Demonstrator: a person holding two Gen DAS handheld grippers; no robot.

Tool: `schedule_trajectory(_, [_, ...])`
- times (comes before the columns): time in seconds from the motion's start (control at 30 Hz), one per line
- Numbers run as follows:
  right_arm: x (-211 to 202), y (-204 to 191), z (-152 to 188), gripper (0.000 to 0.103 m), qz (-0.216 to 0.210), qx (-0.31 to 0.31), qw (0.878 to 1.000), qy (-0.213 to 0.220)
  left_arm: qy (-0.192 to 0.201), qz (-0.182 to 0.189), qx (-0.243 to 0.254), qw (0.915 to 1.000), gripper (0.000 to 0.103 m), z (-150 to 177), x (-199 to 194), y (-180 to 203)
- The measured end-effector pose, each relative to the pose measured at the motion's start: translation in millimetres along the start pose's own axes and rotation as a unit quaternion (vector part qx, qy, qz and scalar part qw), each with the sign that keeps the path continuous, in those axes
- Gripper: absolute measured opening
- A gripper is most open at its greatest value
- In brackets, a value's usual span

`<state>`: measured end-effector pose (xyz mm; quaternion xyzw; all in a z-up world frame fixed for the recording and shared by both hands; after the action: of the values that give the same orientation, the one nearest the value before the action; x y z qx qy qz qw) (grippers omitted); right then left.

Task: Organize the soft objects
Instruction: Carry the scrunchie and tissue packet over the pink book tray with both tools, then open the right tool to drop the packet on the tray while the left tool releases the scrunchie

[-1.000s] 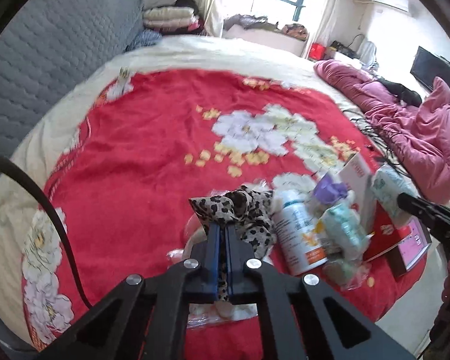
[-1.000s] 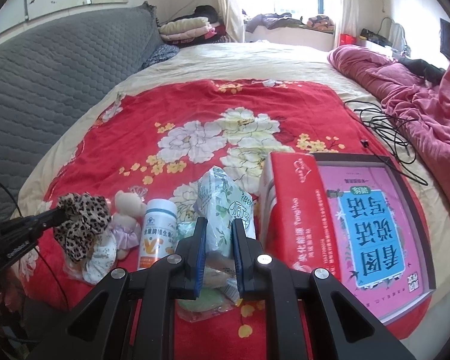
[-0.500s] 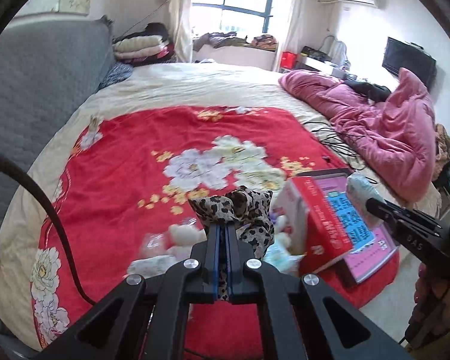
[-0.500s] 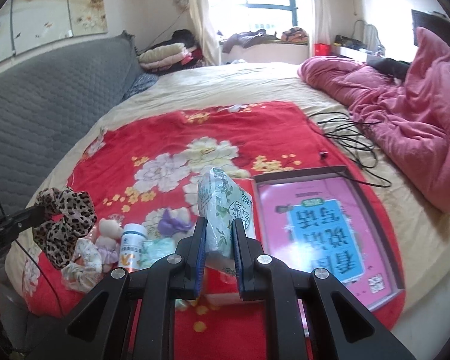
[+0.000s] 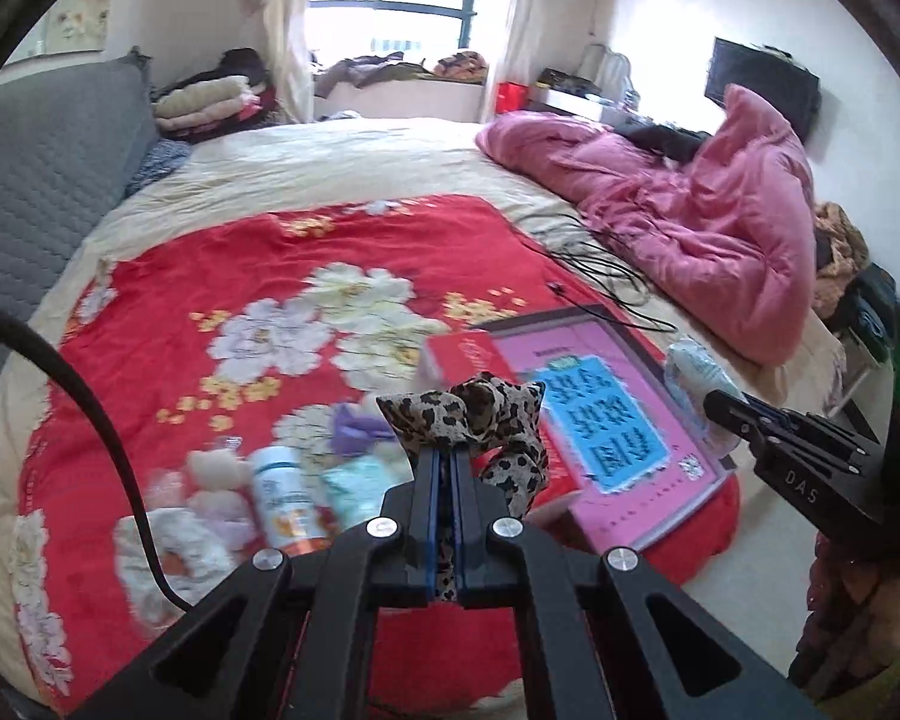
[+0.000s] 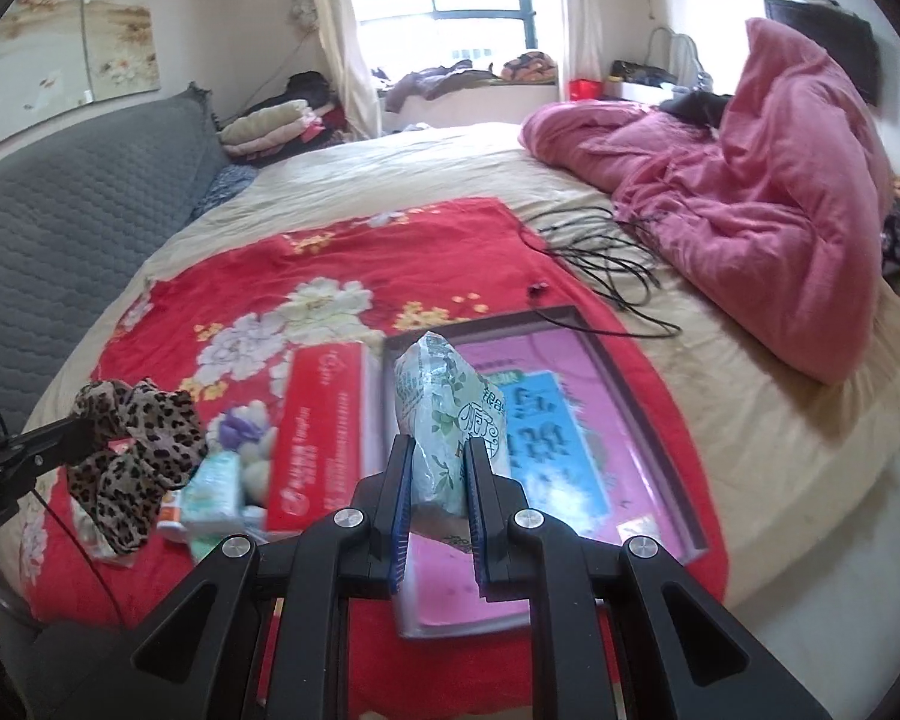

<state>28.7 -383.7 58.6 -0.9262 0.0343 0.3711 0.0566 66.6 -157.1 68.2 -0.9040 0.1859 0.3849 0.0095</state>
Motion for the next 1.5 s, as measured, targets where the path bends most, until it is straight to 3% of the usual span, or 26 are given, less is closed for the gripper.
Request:
schedule_trajectory(0.37, [22.3, 69.5, 16.7, 0.017, 0.032, 0.028, 0.999, -0.033, -0.05, 0.081, 0.023, 0.9951, 0.003, 0.6, 73.0, 94.4])
schedule_trajectory(0.63, [49.0, 101.8, 31.8, 0.017, 0.056, 0.026, 0.996, -0.058, -0.089, 0.08, 0.052, 0.9915, 0.003, 10.5, 130.7, 134.7])
schedule_trajectory(1.1, [99.0, 116.4, 59.5, 0.018, 0.089, 0.003, 0.991, -0.105, -0.147, 0.073, 0.08, 0.9831, 0.004, 41.1, 172.6, 151.3])
schedule_trajectory(1.5, [105.1, 111.9, 73.7, 0.024, 0.06, 0.001, 0.991, -0.12, -0.159, 0.068, 0.077, 0.982, 0.004, 49.4, 184.3, 148.2])
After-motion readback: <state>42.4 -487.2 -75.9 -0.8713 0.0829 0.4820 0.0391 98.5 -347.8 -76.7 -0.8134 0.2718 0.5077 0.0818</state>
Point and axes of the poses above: each gripper's, at about its wrist camera, not at the fingertips, and x roughly the way its jaws point, y to its right, z to its underside, the point moved 3 cm from there along x, roughly the way its jaws point, and after that the axes turned 2 degrees about y, right-handed, at the moved point
